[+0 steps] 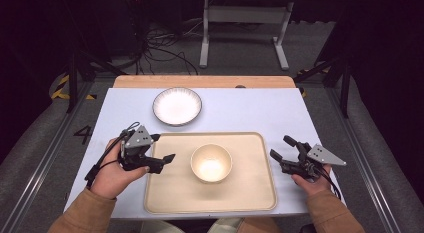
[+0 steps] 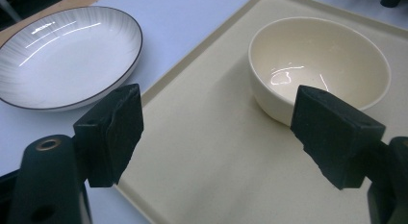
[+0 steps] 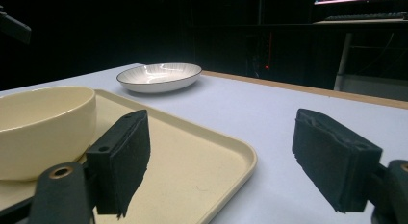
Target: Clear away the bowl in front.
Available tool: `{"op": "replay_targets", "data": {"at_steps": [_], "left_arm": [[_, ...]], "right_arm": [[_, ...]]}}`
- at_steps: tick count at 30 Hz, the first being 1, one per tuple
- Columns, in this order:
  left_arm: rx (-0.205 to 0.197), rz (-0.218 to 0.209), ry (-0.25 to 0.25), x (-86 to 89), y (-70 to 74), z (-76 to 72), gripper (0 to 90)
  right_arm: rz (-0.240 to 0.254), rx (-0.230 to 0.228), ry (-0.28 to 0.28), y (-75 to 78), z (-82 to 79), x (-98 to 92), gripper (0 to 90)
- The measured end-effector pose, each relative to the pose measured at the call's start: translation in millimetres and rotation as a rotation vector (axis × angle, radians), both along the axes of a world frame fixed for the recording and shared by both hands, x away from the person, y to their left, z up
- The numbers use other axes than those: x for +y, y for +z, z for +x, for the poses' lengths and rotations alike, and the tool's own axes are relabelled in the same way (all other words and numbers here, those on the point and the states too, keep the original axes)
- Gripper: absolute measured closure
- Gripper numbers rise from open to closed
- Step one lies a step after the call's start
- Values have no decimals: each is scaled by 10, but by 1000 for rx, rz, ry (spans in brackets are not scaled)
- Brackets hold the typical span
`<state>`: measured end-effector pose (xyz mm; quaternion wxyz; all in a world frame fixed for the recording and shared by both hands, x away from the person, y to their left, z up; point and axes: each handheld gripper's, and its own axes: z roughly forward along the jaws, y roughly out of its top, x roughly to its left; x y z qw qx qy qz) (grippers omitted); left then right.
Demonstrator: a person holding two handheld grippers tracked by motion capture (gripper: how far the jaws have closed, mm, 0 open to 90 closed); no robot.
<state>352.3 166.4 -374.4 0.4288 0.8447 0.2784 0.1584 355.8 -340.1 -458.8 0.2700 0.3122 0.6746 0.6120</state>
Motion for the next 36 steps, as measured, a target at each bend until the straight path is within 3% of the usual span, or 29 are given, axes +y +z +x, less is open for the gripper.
{"op": "replay_targets", "data": {"at_steps": [13, 36], "left_arm": [[-59, -122, 39, 363, -176, -147, 170], [-127, -238, 142, 817, -655, -227, 161]], "right_arm": [[-1, -13, 2, -3, -10, -5, 207], [14, -33, 6, -10, -27, -19, 180]]}}
